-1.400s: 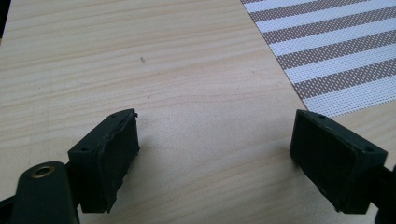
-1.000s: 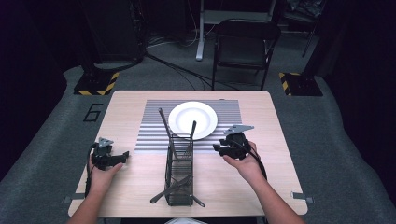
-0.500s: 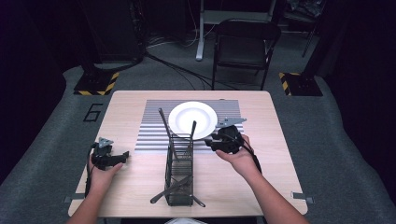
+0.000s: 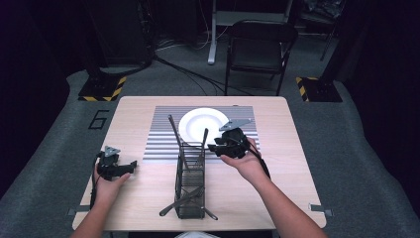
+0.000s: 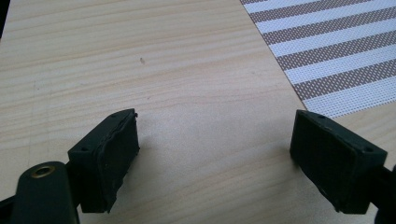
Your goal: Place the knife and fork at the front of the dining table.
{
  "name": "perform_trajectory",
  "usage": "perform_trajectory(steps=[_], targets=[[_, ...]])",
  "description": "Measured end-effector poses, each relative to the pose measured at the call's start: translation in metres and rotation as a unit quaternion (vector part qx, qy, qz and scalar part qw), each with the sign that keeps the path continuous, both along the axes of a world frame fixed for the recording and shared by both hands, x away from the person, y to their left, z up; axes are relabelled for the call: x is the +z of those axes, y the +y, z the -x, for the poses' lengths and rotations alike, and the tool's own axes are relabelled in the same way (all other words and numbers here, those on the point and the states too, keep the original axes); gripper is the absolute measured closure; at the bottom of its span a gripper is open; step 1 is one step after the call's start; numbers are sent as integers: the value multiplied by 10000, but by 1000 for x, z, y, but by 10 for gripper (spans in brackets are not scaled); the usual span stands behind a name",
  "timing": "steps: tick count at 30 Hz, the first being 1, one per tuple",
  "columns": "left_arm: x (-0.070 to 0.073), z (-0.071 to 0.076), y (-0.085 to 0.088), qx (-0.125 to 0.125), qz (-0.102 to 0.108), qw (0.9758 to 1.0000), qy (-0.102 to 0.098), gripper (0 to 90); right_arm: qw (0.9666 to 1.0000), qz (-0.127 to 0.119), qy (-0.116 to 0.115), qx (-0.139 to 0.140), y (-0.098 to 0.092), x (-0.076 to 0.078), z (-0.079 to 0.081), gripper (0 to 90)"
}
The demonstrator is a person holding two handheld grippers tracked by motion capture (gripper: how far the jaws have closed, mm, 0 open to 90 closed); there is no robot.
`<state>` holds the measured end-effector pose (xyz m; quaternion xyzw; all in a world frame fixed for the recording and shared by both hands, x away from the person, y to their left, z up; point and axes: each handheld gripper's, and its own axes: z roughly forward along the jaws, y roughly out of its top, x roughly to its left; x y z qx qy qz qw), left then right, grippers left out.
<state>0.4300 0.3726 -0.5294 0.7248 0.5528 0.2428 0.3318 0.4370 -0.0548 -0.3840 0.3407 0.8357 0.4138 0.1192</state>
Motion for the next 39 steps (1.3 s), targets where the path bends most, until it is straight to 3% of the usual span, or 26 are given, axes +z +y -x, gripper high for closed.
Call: perform_trajectory(steps=[9, 19, 28, 39], targets=[[0, 0, 0, -28, 0, 10000, 10, 154, 9998, 24, -19, 184, 18, -5, -6, 643], [0, 0, 0, -47, 3, 10000, 1, 154, 9998, 51, -55, 210, 27, -2, -10, 669], [0, -1, 0, -50, 4, 10000, 1, 154, 9995, 23, -149, 282, 30, 2, -13, 822], [0, -1, 0, -51, 4, 10000, 1, 154, 9985, 68, -227, 494, 38, 3, -6, 848]])
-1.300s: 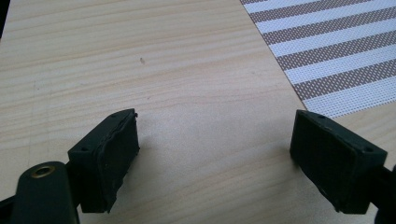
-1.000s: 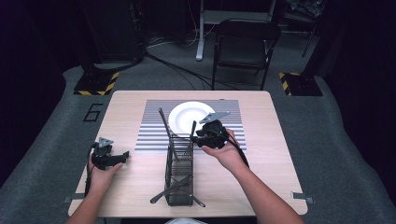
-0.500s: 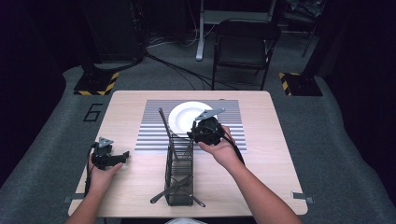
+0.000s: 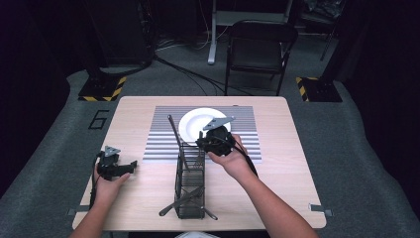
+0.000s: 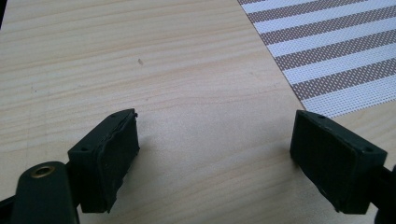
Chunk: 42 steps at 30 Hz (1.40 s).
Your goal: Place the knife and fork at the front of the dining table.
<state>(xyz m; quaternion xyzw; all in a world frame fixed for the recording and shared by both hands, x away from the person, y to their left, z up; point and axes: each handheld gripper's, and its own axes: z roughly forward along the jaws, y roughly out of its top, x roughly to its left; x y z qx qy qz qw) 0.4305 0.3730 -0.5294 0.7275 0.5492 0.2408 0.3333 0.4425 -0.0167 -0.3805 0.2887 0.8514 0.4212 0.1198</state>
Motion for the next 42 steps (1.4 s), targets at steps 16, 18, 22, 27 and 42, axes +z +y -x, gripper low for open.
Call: perform_trajectory(steps=[16, 18, 22, 27, 42], targets=[[0, 0, 0, -1, -1, 10000, 1, 154, 9996, 219, 49, 148, 18, -16, 4, 854], [0, 0, 0, -1, -2, 10000, 0, 154, 9996, 248, 35, 164, 18, -17, 4, 854], [0, 0, 0, -10, 1, 10000, 0, 154, 9994, 296, 80, 135, 20, -20, 4, 853], [0, 0, 0, -18, -1, 10000, 1, 154, 9990, 405, 101, 135, 21, -26, 3, 854], [0, 0, 0, -31, 3, 10000, 4, 154, 9985, 528, 86, 77, 23, -27, 2, 869]])
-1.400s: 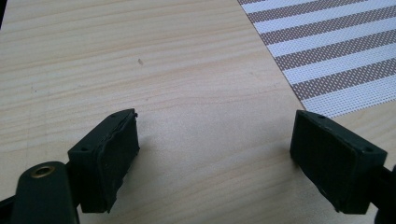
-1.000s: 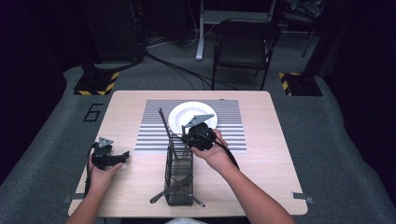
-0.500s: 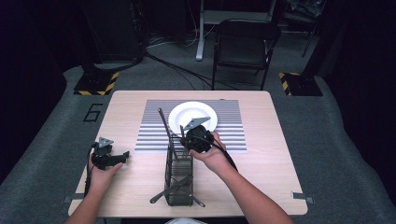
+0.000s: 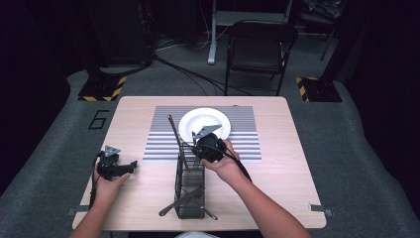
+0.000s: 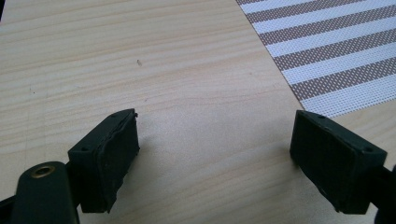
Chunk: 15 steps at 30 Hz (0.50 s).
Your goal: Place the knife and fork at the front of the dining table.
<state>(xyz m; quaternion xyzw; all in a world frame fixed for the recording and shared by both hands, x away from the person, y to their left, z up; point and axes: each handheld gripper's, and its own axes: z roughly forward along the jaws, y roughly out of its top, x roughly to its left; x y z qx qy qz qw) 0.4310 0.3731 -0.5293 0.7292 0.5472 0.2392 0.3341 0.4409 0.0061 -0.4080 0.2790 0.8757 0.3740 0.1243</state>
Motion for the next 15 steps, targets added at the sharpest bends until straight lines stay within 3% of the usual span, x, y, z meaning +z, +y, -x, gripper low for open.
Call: perform_trajectory(steps=[10, 15], targets=[[0, 0, 0, -6, -2, 10000, -4, 154, 9999, -43, -48, 101, 0, 19, 6, 869], [0, 0, 0, -7, -3, 10000, -4, 154, 9999, -81, 44, 92, 0, 31, 10, 869]])
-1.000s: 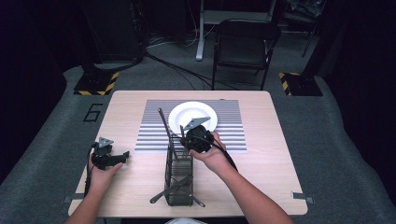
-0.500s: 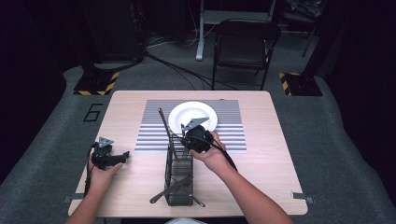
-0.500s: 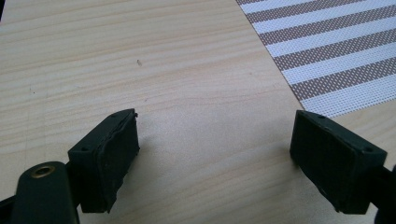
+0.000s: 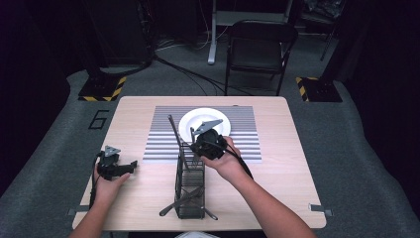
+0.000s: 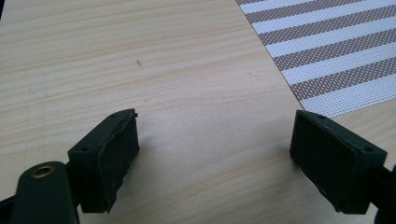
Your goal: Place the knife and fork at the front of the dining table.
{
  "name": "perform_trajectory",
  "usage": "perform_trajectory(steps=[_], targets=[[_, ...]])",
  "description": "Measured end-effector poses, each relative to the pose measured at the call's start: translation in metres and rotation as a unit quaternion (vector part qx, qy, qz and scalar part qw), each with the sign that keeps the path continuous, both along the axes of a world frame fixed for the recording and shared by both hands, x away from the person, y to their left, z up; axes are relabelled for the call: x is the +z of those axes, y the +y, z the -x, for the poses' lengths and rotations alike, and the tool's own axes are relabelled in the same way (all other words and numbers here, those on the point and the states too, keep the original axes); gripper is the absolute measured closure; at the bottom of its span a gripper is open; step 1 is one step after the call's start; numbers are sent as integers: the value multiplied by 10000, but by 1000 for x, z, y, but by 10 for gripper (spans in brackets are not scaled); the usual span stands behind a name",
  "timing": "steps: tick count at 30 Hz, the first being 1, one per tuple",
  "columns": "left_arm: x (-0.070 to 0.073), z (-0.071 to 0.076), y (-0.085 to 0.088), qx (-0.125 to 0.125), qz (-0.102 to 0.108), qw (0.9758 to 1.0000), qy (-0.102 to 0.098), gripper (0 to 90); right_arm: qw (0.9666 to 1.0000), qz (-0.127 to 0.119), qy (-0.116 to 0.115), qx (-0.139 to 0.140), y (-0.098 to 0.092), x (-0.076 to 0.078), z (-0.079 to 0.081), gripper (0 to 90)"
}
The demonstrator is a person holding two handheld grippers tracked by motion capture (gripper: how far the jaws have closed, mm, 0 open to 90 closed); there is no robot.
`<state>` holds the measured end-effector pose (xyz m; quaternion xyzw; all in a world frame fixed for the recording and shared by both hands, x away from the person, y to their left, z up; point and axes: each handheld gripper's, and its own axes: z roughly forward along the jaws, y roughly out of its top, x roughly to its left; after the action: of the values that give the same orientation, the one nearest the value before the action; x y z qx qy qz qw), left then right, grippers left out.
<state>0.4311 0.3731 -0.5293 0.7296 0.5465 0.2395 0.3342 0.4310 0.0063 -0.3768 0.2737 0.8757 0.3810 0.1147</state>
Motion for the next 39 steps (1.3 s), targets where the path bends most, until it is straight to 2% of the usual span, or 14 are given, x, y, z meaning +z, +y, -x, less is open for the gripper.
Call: perform_trajectory(steps=[11, 12, 19, 28, 39], targets=[[0, 0, 0, -1, 5, 10000, -5, 154, 9998, -95, 76, 138, 0, 27, 4, 869], [0, 0, 0, -2, 3, 10000, -4, 154, 9998, -118, 89, 130, 0, 33, 5, 869], [0, 0, 0, -1, 3, 10000, -5, 154, 9996, -156, 58, 228, -3, 51, 8, 869], [0, 0, 0, -2, 4, 10000, -4, 154, 9993, -220, 15, 314, -8, 68, 9, 870], [0, 0, 0, -2, 2, 10000, -3, 154, 9993, -248, 53, 268, -14, 81, 8, 870]])
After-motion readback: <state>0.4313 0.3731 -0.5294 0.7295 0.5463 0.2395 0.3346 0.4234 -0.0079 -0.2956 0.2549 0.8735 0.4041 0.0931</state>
